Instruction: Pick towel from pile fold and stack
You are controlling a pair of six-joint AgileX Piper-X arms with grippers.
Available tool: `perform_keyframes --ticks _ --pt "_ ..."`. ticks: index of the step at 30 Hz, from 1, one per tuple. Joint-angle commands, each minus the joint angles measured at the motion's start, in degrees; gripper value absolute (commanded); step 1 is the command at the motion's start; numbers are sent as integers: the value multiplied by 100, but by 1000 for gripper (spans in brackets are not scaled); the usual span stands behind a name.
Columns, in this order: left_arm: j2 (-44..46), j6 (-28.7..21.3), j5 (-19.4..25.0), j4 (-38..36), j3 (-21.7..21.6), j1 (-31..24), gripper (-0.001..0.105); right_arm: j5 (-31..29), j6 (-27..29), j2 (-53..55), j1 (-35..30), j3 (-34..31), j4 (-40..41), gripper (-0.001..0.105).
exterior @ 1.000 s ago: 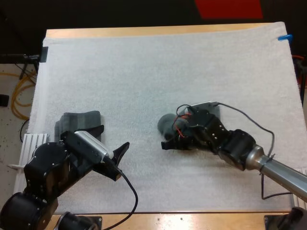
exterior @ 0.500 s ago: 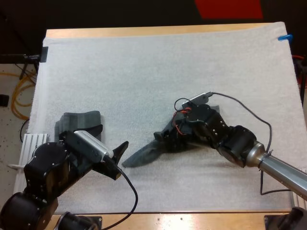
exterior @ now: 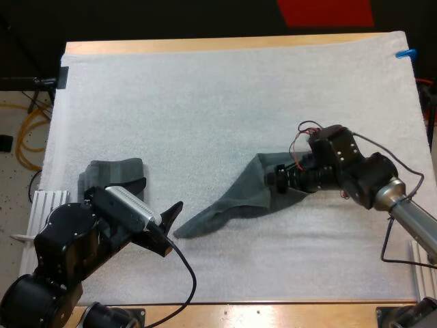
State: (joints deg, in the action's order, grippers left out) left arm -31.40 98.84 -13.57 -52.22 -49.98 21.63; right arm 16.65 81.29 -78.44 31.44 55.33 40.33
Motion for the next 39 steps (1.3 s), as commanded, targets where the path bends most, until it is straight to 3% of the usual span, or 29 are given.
perform_keyframes --ticks 1,6,13,19,23,26,30,31,39 --pt "-5 23 59 25 -34 18 72 224 -51 -73 -13 11 69 78" --pt "-5 23 59 -64 -34 18 72 1143 -652 -544 -13 -83 11 78" --pt "-5 23 59 -64 -34 18 72 1728 -1275 -1375 -13 -101 -780 78" --pt "-5 23 59 -64 -34 18 72 1958 -1960 -1865 -13 -101 -1313 78" --pt "-5 23 59 -64 -34 18 72 2010 -2016 -2010 5 -101 -1283 75" --pt "-5 2 59 -64 -34 18 72 1939 -2005 -2012 15 -101 -1331 54" --pt "-5 -12 59 -64 -34 18 72 1633 -1959 -2012 15 -101 -1357 6" --pt "-5 -12 59 -64 -34 18 72 1532 -1949 -2012 15 -101 -1381 0" --pt "-5 -12 59 -64 -34 18 72 1427 -1758 -1733 15 -101 -1864 0"
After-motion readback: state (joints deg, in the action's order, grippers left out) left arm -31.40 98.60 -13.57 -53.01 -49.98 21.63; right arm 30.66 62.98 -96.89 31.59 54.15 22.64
